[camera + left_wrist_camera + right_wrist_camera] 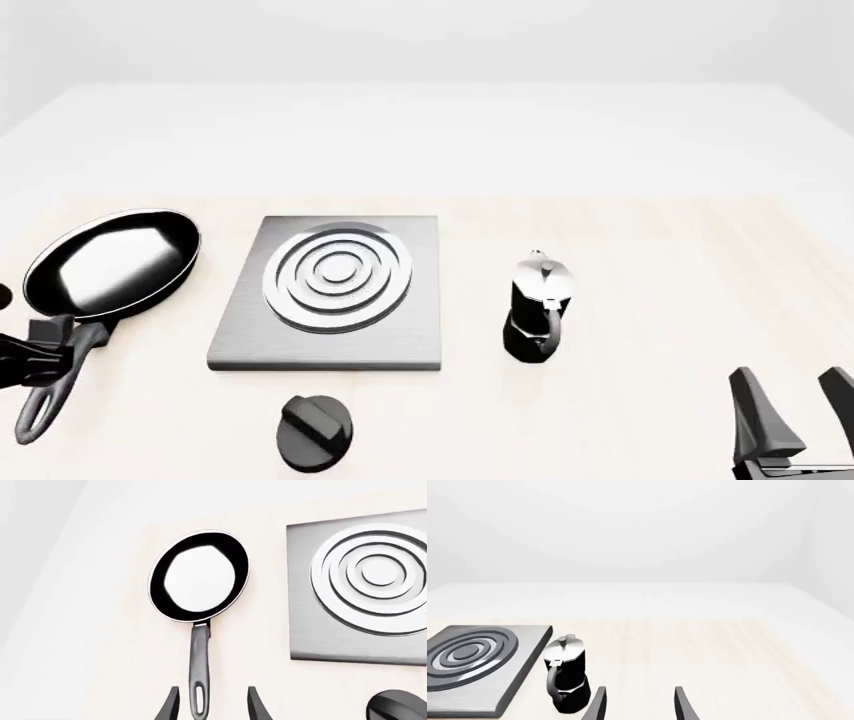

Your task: Turn on the stove and put the frying pan on it.

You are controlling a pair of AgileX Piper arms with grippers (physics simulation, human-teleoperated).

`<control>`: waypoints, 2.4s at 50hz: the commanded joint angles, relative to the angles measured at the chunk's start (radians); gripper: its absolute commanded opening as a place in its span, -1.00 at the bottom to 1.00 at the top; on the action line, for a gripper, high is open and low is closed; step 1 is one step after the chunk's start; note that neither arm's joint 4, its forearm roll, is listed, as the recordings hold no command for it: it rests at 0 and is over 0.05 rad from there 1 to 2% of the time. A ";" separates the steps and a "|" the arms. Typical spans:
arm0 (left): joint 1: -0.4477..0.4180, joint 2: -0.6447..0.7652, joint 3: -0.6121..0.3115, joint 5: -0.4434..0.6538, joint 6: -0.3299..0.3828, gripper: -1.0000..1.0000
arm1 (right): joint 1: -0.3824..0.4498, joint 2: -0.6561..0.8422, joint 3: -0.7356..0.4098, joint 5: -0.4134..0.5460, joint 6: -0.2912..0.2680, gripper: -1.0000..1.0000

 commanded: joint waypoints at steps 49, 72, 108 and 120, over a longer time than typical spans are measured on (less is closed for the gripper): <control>0.101 0.212 0.113 -0.264 0.007 1.00 | 0.000 0.000 0.000 0.000 0.000 1.00; 0.115 0.319 0.144 -0.375 0.012 1.00 | 0.000 0.000 0.000 0.000 0.000 1.00; 0.168 0.439 0.163 -0.490 0.017 1.00 | 0.000 0.000 0.000 0.000 0.000 1.00; 0.170 0.487 0.164 -0.528 0.017 1.00 | 0.000 0.000 0.000 0.000 0.000 1.00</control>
